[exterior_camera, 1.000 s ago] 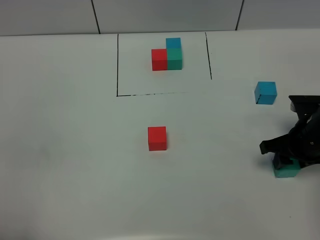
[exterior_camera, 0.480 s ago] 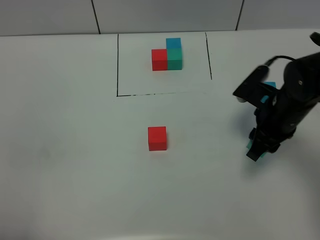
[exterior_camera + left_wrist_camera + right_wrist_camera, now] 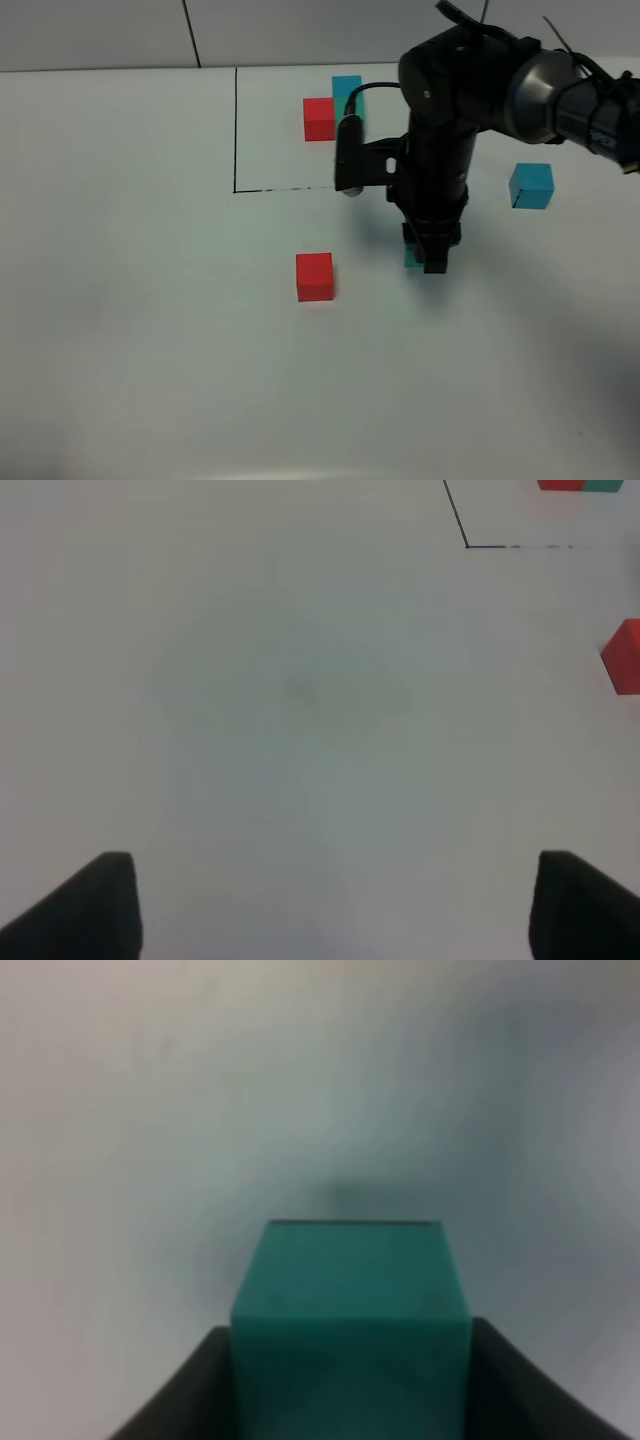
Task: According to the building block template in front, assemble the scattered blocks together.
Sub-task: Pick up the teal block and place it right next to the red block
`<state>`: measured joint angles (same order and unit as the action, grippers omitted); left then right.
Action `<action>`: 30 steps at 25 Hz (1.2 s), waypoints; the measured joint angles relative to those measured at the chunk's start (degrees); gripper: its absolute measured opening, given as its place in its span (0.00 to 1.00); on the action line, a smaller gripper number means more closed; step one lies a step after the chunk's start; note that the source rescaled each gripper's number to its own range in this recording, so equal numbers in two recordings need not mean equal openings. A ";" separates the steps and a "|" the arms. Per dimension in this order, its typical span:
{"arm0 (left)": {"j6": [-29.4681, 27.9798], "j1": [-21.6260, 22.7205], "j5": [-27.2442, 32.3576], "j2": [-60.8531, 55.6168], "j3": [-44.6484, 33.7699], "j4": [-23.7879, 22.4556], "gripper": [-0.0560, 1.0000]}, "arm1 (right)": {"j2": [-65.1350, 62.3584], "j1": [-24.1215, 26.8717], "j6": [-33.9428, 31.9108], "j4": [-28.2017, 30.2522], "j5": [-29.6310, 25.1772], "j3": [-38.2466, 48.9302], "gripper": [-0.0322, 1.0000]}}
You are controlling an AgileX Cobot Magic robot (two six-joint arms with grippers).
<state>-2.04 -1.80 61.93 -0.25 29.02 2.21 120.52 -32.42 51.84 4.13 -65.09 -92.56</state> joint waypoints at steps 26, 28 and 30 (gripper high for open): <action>-0.06 0.00 0.00 0.00 0.00 0.00 0.95 | 7.90 -4.60 0.15 -4.45 4.10 -4.14 0.03; -0.06 0.00 0.00 0.00 0.00 0.00 0.95 | 8.07 -4.79 0.15 -4.13 4.16 -4.23 0.03; -0.06 0.00 0.00 0.00 0.00 0.00 0.95 | 8.16 -5.12 0.28 -4.13 4.16 -4.30 0.03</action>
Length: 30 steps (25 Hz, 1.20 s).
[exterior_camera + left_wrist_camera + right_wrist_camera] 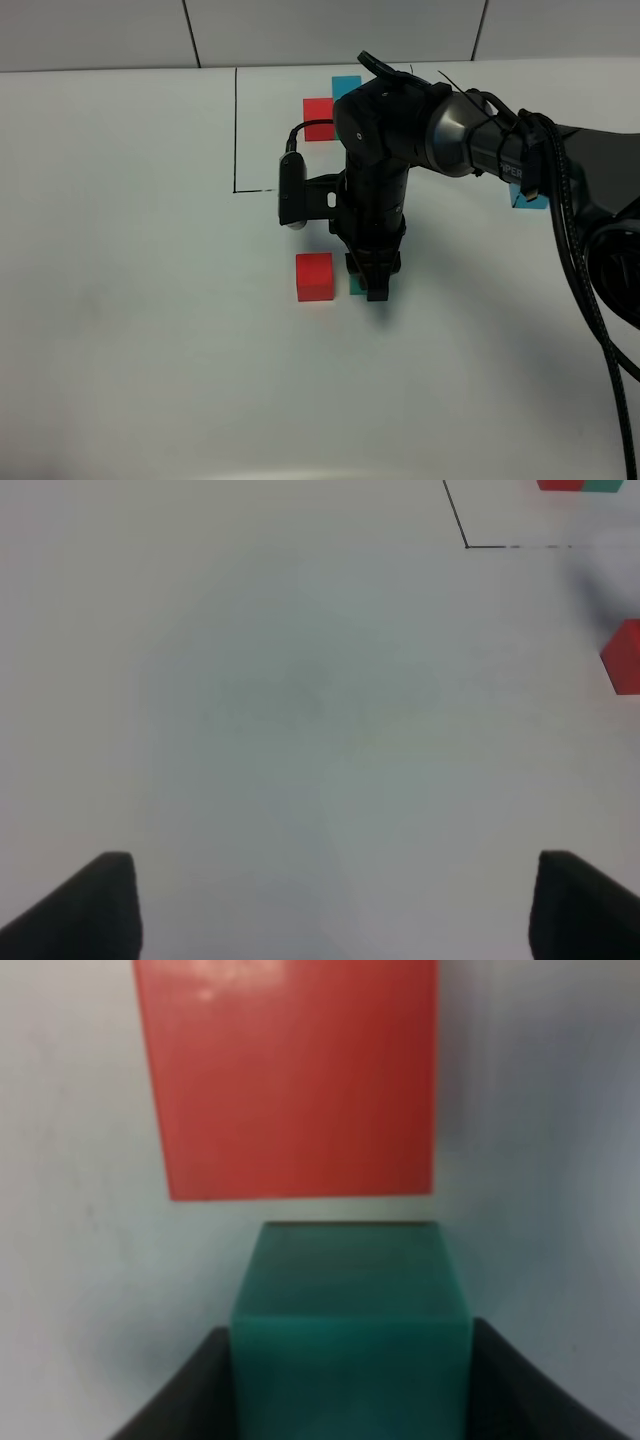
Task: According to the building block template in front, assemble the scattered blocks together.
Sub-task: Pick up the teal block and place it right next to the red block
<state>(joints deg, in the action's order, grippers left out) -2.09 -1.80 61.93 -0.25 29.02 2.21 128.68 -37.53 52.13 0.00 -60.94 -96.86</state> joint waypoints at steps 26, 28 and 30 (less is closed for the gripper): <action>0.00 0.00 0.00 0.00 0.00 0.00 0.95 | 0.60 -1.82 0.71 -0.65 0.74 -0.24 0.03; 0.00 0.00 0.00 0.00 0.00 0.00 0.95 | 0.67 -1.82 0.71 -0.65 0.80 -0.24 0.03; 0.00 0.00 0.00 0.00 0.00 0.00 0.95 | 0.67 -1.94 0.71 -0.51 0.80 -0.24 0.03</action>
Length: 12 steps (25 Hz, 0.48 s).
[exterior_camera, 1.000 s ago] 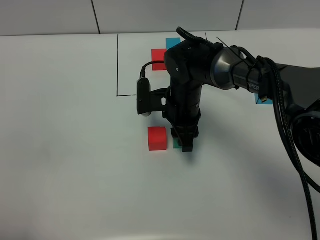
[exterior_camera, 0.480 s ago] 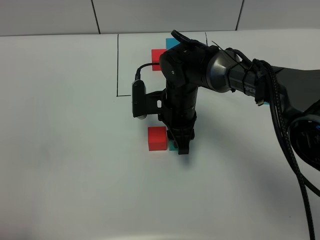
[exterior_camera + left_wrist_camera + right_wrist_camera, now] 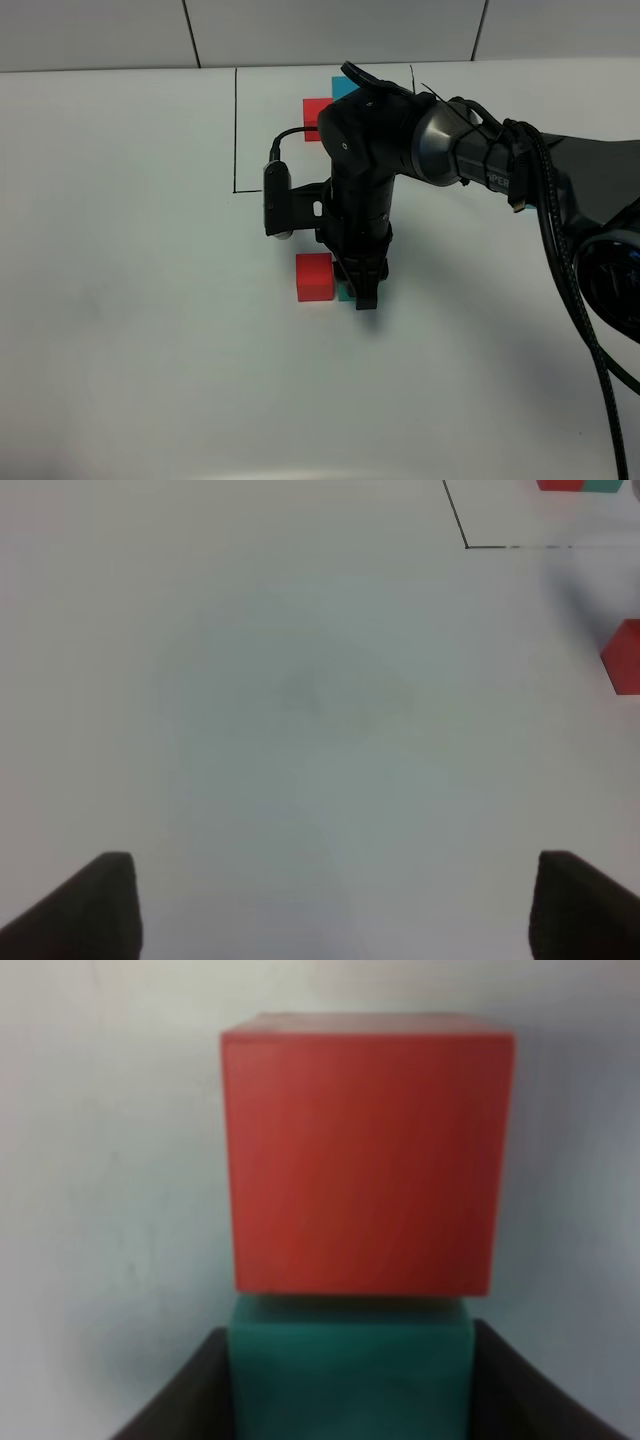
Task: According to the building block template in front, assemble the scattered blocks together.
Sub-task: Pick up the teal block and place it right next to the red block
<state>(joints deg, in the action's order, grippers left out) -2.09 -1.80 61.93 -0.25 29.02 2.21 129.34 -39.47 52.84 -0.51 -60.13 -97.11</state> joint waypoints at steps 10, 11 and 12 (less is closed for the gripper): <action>0.05 0.00 0.00 0.00 0.00 0.00 0.95 | 0.22 -0.35 -0.47 0.51 0.70 0.00 0.03; 0.05 0.00 0.00 0.00 0.00 0.00 0.95 | 0.28 -0.35 -0.47 0.51 0.70 0.00 0.03; 0.05 0.00 0.00 0.00 0.00 0.00 0.95 | 0.28 -0.35 -0.54 0.51 0.77 0.00 0.03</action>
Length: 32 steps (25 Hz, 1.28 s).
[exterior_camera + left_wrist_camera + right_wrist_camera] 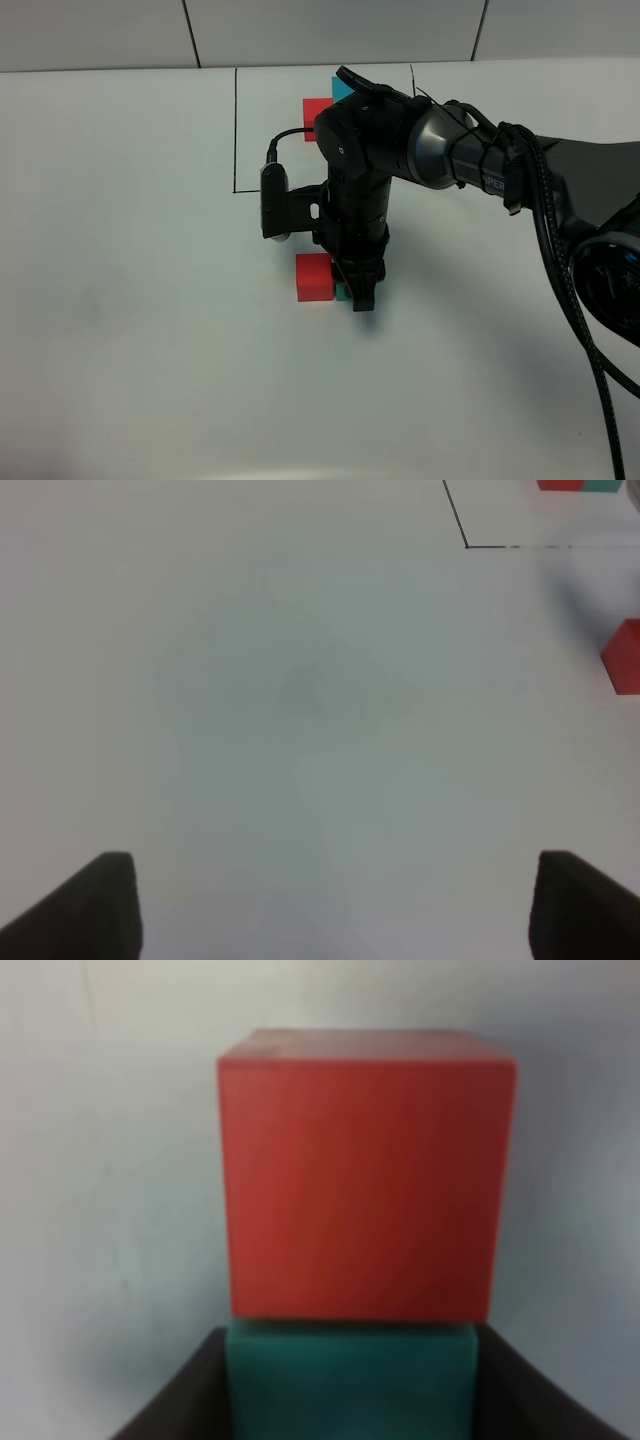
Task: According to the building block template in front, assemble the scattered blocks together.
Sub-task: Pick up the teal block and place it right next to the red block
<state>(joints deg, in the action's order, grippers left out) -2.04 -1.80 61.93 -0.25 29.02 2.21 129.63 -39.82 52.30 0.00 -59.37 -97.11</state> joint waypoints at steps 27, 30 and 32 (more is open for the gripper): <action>0.00 0.00 0.00 0.00 0.00 0.00 0.95 | 0.11 -0.28 -1.99 0.52 0.28 0.00 0.03; 0.00 0.00 0.00 0.00 0.00 0.00 0.95 | 0.11 -0.34 -2.01 0.57 0.28 0.00 0.03; 0.00 0.00 0.00 0.00 0.00 0.00 0.95 | 0.11 -0.40 -2.12 0.70 0.28 0.00 0.03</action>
<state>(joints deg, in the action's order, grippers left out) -2.04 -1.80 61.93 -0.25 29.02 2.21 129.74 -40.22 50.18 0.70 -59.09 -97.11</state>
